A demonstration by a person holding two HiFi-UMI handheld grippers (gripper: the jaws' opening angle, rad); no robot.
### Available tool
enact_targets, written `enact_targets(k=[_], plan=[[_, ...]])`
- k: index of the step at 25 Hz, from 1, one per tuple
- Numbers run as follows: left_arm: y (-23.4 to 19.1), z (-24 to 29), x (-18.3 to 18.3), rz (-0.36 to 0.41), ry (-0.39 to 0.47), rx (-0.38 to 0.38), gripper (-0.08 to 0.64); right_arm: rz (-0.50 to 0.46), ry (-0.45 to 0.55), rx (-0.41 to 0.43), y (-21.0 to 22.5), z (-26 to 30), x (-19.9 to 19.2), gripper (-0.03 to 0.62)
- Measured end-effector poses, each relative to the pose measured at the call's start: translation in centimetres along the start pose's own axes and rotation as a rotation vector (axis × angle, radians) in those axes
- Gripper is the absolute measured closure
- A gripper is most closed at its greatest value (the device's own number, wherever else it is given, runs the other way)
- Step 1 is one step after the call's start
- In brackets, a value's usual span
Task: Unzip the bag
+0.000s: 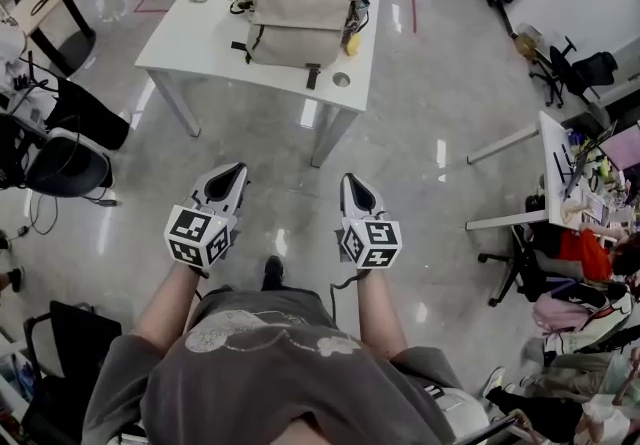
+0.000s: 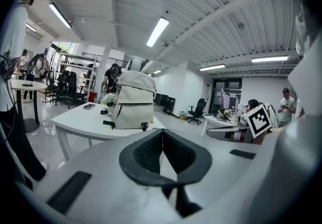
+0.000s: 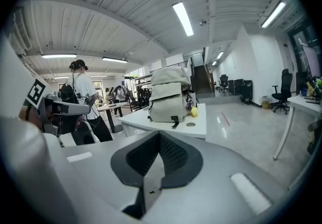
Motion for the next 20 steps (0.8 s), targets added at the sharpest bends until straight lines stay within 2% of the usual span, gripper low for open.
enact_targets(k=[8,14,20], plan=[[-1.1,-3.4,-1.5,-0.018,-0.004,-0.029,0.552,-0.049,0.017,0.023,-5.9,-0.5,0.0,0.594],[-0.2,-5.6,-2.0,-0.012,-0.001,-0.047,0.552,-0.034,0.014,-0.002,-7.1,-2.6,-0.9,0.594],[-1.3,-7.7,-2.8,-0.014,0.007,-0.046,0.552,-0.050,0.028,-0.014,-9.4,-3.3,-1.3,0.594]])
Point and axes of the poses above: the fingertips, and each gripper's own axes: z forward along the fingers, y to its right, x out of its top, the point moved 3 cm from there along -z, backward along the fingers, and after that the axes turned 10 degrees about -y, right-handed, at the moved point
